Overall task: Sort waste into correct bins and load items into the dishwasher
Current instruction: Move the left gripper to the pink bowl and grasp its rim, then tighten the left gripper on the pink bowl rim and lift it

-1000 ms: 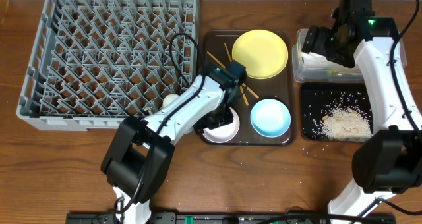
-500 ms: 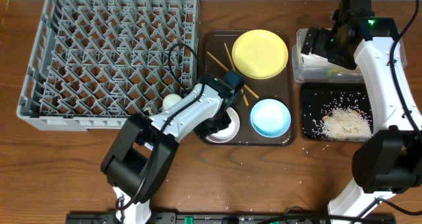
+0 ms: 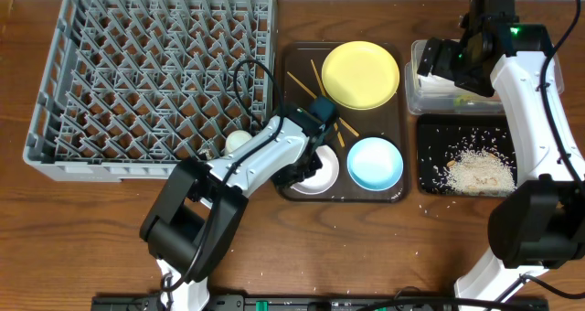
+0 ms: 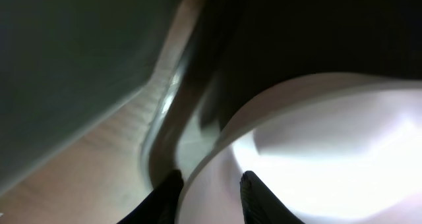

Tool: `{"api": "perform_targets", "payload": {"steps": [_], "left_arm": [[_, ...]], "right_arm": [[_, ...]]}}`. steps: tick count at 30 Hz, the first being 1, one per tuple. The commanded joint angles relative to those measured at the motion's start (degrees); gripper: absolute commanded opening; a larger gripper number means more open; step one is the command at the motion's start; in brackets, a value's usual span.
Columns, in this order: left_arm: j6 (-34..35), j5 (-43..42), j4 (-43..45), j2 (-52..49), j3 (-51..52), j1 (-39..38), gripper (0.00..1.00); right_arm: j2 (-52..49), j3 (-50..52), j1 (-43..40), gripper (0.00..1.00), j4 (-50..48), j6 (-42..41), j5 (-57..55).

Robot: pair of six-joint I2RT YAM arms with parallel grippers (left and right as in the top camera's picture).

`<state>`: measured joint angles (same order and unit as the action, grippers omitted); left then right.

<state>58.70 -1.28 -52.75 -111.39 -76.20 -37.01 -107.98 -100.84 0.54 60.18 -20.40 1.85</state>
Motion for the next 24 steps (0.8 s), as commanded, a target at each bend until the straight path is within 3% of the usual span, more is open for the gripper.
{"api": "perform_targets", "payload": {"steps": [1,9,14,24], "left_arm": [[0.33,1.14,2.69,-0.59,2.10,-0.09,0.31],[0.35,1.07,5.51,-0.59,3.87,-0.09,0.30],[0.31,0.85,5.22,-0.44,3.87,-0.02,0.08],[-5.40,1.09,5.33,4.92,3.85,-0.02,0.08]], "right_arm": [[1.11,-0.24,-0.13,0.99,0.02,-0.15,-0.52],[1.11,-0.24,-0.13,0.99,0.02,-0.13,-0.52],[1.11,-0.24,-0.15,0.99,0.02,-0.13,-0.52],[1.11,-0.24,-0.09,0.99,0.02,-0.15,-0.52]]}}
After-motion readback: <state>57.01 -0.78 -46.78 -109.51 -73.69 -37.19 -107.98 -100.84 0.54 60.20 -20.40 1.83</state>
